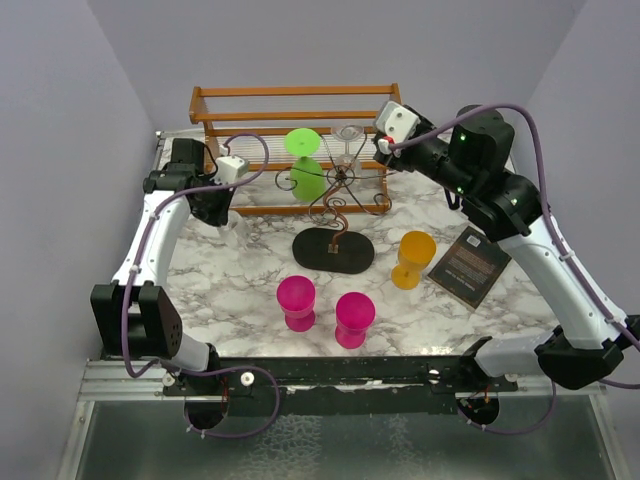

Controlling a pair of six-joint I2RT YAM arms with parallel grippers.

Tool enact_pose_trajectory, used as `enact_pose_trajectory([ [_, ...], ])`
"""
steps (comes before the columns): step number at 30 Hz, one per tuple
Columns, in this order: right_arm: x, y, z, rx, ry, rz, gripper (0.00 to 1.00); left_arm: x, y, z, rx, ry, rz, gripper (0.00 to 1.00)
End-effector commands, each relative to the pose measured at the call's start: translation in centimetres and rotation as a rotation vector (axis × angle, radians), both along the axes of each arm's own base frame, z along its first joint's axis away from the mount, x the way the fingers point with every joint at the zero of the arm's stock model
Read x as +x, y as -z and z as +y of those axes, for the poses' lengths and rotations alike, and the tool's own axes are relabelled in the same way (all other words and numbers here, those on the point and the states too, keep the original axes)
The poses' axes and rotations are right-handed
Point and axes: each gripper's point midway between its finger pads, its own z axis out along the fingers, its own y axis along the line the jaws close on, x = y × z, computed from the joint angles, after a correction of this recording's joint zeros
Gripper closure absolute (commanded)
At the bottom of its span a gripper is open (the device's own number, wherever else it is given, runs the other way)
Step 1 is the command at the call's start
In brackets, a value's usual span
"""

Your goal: Place the wine glass upside down on the wine glass rack

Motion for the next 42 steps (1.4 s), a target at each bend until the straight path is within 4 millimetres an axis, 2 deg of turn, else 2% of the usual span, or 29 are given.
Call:
enact_pose_trajectory([
  [1,0.6,-3.0,-2.3,0.171,0.156,-0.032,0.54,1.1,-4.1,1.9,0.096,-0.020,-0.110,1.00],
  [4,1.0,-3.0,-3.1,0.204,0.208,-0.019,0.51,1.8,-7.9,4.3,0.208,-0.099,-0.218,1.00],
  [7,1.4,-3.1,-3.9,0.253,0.234,0.013,0.45,2.3,-13.2,5.8,0.258,-0.185,-0.362,1.00],
  [11,2.1,-3.5,-5.3,0.350,0.271,0.080,0.31,2.2,-21.8,5.7,0.189,-0.268,-0.588,1.00],
  [13,2.5,-4.1,-6.2,0.415,0.289,0.115,0.28,1.9,-26.2,4.4,0.090,-0.275,-0.703,1.00],
  [16,2.5,-5.0,-6.8,0.486,0.274,0.162,0.25,1.3,-31.7,1.4,-0.115,-0.228,-0.843,1.00],
  [19,2.3,-5.5,-6.3,0.530,0.234,0.202,0.25,0.6,-36.1,-1.9,-0.338,-0.151,-0.924,1.00],
  [21,2.1,-5.6,-5.5,0.548,0.191,0.228,0.24,0.2,-38.0,-4.1,-0.481,-0.090,-0.935,1.00],
  [24,1.6,-5.7,-3.9,0.575,0.114,0.283,0.24,-0.2,-39.9,-6.8,-0.673,-0.007,-0.913,1.00],
  [27,1.4,-5.9,-2.6,0.603,0.052,0.332,0.23,-0.4,-40.8,-9.1,-0.830,0.054,-0.863,1.00],
  [33,1.4,-6.3,-0.3,0.664,-0.046,0.425,0.23,-0.2,-40.4,-12.8,-0.950,0.140,-0.799,1.00],
  [37,2.3,-5.5,0.8,0.687,-0.061,0.483,0.24,-0.2,-39.5,-14.6,-0.997,0.170,-0.750,1.00],
  [42,3.2,-4.7,0.8,0.708,-0.025,0.510,0.39,-0.3,-39.1,-15.4,-1.014,0.188,-0.730,1.00],
])
